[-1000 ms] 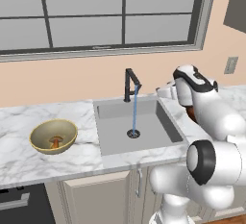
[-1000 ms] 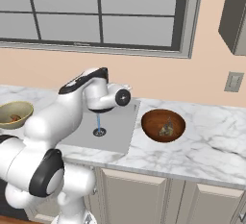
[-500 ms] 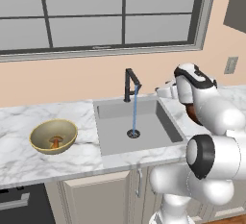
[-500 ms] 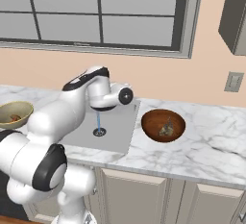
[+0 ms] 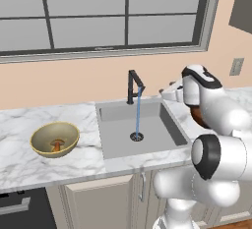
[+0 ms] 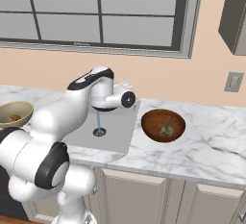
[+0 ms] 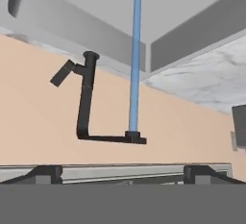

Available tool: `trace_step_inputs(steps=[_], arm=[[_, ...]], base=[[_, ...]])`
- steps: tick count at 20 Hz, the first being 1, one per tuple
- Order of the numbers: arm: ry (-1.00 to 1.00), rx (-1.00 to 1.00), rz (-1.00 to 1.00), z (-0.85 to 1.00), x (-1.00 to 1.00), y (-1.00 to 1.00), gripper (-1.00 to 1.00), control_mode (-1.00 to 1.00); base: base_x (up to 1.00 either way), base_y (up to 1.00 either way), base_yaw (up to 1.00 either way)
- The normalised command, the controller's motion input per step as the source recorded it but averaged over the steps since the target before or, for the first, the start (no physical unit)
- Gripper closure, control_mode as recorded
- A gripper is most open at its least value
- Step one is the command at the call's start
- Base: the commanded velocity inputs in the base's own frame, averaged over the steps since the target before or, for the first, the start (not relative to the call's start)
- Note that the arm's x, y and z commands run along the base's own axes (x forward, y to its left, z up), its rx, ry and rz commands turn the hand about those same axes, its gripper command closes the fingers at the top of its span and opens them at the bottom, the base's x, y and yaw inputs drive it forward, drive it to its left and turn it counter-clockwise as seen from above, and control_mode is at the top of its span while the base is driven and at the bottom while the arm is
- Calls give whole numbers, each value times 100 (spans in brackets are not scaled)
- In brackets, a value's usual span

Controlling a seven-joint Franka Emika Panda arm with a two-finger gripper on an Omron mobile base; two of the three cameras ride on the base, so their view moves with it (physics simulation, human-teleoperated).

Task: Pick the bananas from the sink and place them in one bowl. Place the mushroom in the other bowl. Then turn off the sink faucet.

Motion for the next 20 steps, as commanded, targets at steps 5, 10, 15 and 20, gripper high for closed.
trace_step_inputs(steps=[5, 10, 15, 20], arm=[[2, 0, 0, 0, 25, 21, -100, -100], [0, 0, 0, -2, 11, 1, -100, -100], [0, 0, 0, -15, 11, 0, -100, -100], [0, 0, 0, -28, 13, 0, -100, -100]], base=[[0, 0, 0], [0, 0, 0], [0, 0, 0], [0, 0, 0]])
